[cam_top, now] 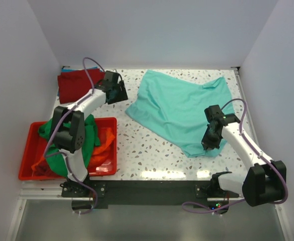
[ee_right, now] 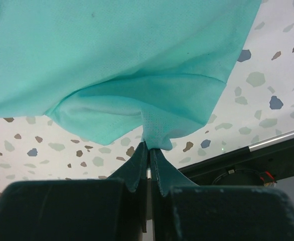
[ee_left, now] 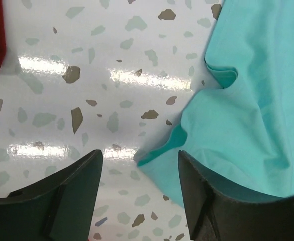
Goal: Fold and stack the t-shirts
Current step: Flatten the tshirt out
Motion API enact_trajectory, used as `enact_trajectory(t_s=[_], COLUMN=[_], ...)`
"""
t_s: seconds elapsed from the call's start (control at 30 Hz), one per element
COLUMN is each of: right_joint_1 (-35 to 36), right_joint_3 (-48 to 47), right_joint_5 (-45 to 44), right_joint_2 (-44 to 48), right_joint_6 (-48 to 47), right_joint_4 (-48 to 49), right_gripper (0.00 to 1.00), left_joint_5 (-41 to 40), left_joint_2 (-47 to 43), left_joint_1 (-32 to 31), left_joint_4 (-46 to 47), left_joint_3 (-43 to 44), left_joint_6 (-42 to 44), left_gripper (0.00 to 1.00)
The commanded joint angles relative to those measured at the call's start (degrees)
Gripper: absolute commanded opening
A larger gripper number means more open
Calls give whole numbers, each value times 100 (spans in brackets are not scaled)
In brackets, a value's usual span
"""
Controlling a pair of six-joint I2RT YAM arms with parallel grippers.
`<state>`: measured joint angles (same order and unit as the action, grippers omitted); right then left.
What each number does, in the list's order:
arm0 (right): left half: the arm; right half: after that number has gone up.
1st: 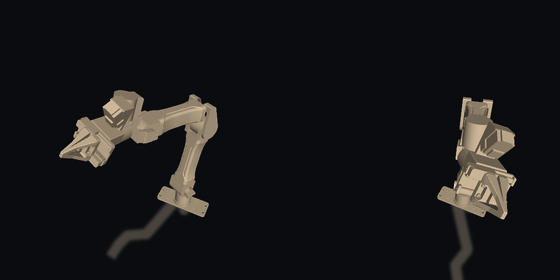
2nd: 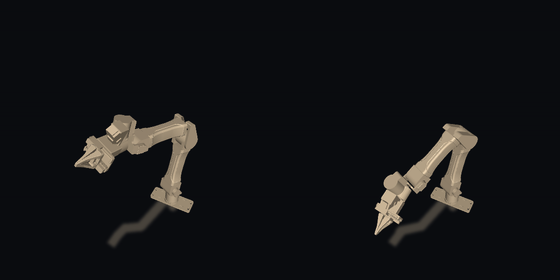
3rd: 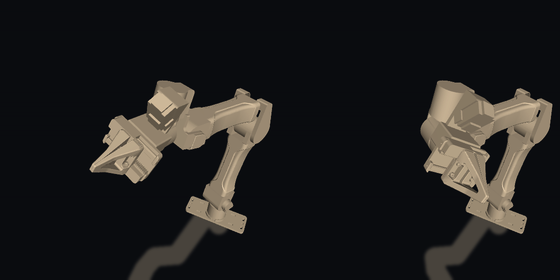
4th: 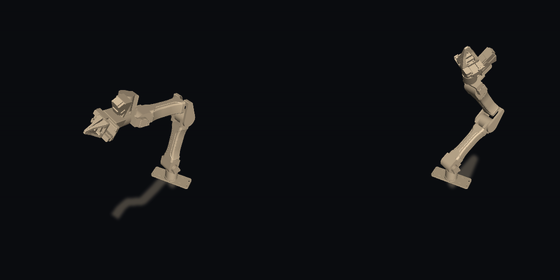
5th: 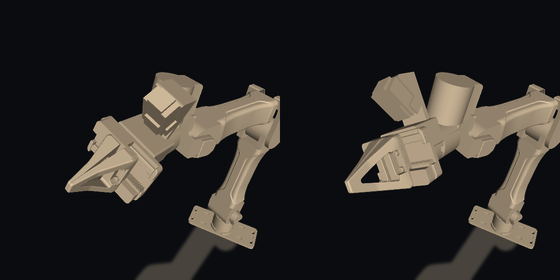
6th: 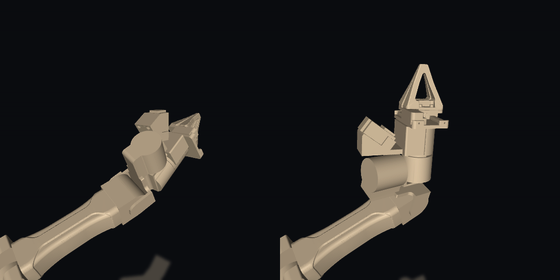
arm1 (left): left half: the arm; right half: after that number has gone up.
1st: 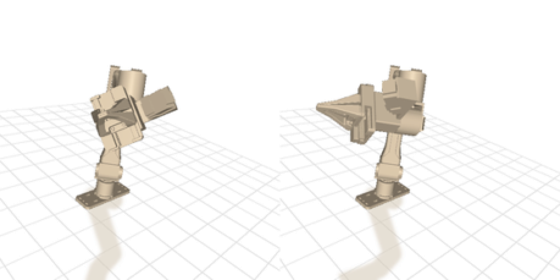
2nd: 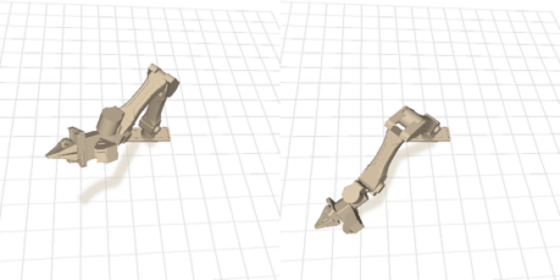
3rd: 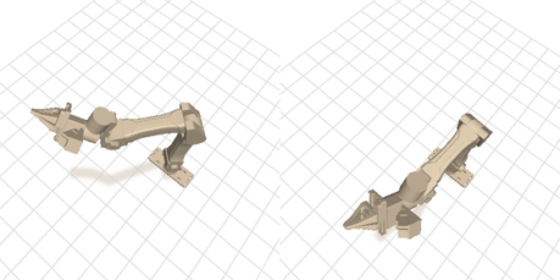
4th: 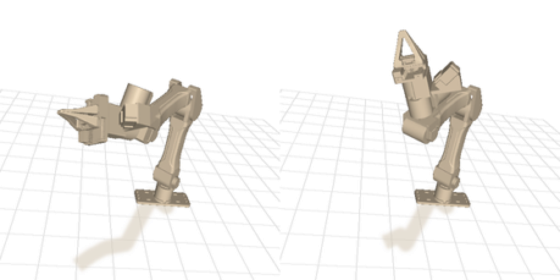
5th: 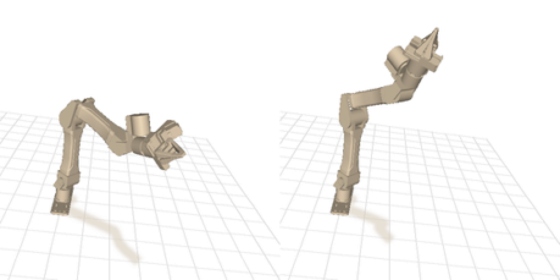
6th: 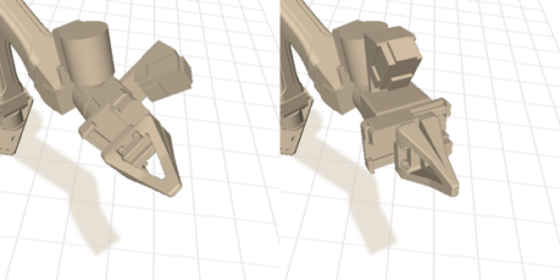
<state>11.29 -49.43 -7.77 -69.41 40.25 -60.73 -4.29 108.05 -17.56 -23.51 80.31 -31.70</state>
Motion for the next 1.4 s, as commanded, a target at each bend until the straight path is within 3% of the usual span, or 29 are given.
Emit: enact_trajectory(t_s=[0.0, 0.1, 0.43, 0.6, 1.2, 1.37], right_joint_1=[-13, -13, -4, -13, -13, -13], right_joint_3=[-76, -119, -14, -14, 21, 30], right_joint_5=[100, 100, 74, 39, 30, 21], right_joint_2=[-47, -56, 76, 138, 156, 164], right_joint_6=[-35, -52, -17, 0, 1, 9], right_joint_4=[210, 184, 149, 114, 131, 140], right_gripper=[0, 0, 0, 0, 0, 0], left_joint_5=[-38, 130, 131, 210, 341, 525], left_joint_2=[119, 242, 260, 340, 506, 550], left_joint_1=[7, -2, -116, -133, -292, -300], left_joint_4=[303, 373, 399, 417, 540, 628], left_joint_3=[-121, -200, -393, -473, -613, -666], left_joint_6=[-3, -29, 6, -29, -82, -134], left_gripper=[65, 54, 51, 44, 42, 23])
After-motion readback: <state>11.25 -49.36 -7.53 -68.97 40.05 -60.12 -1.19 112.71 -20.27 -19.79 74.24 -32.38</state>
